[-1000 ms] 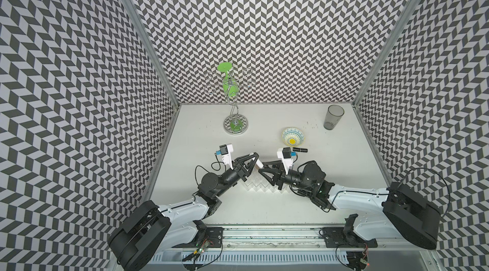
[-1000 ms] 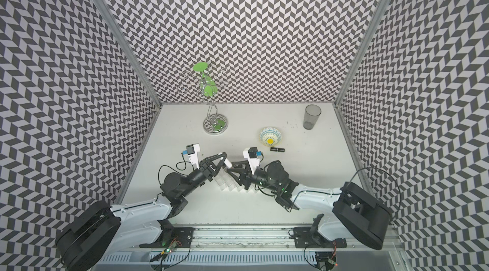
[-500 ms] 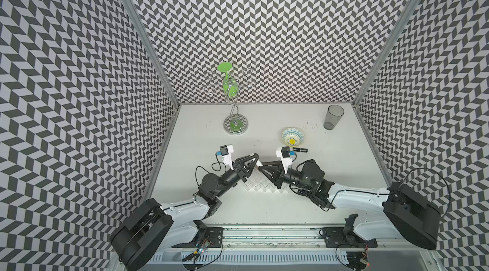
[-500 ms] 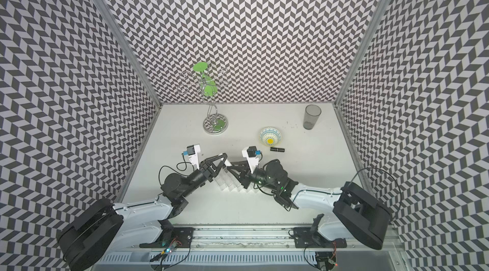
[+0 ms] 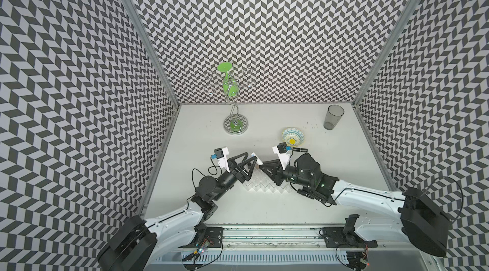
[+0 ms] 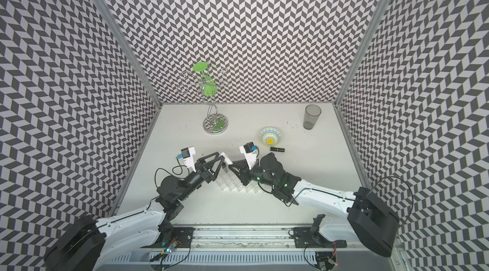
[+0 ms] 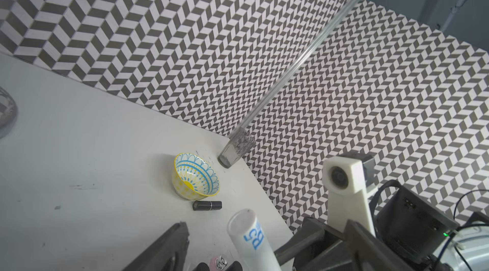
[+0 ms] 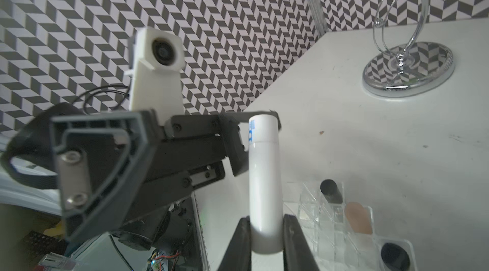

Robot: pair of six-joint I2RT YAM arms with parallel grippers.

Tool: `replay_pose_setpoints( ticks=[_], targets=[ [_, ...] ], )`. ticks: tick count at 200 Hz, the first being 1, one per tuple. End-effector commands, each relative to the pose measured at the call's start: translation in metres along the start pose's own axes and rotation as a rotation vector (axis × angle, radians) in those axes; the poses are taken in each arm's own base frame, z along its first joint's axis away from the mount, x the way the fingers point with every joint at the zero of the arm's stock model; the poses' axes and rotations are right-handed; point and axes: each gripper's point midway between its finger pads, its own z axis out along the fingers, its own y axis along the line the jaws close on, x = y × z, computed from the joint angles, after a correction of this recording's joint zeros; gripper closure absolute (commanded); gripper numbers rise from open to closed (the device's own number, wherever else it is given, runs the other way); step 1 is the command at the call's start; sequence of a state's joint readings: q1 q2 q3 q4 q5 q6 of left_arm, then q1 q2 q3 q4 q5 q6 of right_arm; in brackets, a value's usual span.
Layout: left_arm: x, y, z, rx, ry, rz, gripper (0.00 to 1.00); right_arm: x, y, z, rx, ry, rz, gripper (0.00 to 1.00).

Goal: Arrange the lipsticks in the organizer
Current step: Adjust the lipstick, then place the lipstick in the storage box.

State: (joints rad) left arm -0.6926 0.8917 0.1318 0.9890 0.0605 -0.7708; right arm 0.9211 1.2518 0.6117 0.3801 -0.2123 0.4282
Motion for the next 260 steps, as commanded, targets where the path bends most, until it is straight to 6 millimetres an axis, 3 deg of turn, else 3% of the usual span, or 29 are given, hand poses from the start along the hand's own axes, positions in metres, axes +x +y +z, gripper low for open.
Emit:
replay_pose_setpoints(
  ticks=[1,39,70,109,134,165,204,222,260],
  targets=[
    [-0.003,0.033,-0.014,-0.200,0.005,0.123,0.04,0.015,-0.015,-0.006,0.125,0.130,0.043,0.87],
    [-0.020,0.059,-0.029,-0.385,0.012,0.227,0.08,0.019,-0.018,0.000,0.254,0.402,0.026,0.87],
    [-0.007,0.081,-0.032,-0.372,0.128,0.127,0.28,0.040,-0.029,0.005,0.362,0.720,0.002,0.86],
    [0.005,0.097,-0.038,-0.372,0.166,0.109,0.29,0.060,-0.030,0.018,0.400,0.919,-0.014,0.86],
    [0.004,0.095,-0.044,-0.353,0.144,0.127,0.28,0.064,-0.023,0.025,0.409,0.963,-0.038,0.86],
    [0.010,0.079,-0.040,-0.262,0.178,0.146,0.30,0.071,-0.032,0.018,0.468,1.016,-0.047,0.86],
    [0.029,0.090,-0.040,-0.262,0.231,0.105,0.41,0.066,-0.039,0.024,0.515,1.030,-0.068,0.86],
    [0.036,0.090,-0.039,-0.239,0.250,0.101,0.41,0.058,-0.049,0.023,0.579,1.019,-0.088,0.86],
    [0.041,0.093,-0.042,-0.272,0.253,0.112,0.43,0.052,-0.045,0.037,0.551,1.015,-0.103,0.87]
  ],
)
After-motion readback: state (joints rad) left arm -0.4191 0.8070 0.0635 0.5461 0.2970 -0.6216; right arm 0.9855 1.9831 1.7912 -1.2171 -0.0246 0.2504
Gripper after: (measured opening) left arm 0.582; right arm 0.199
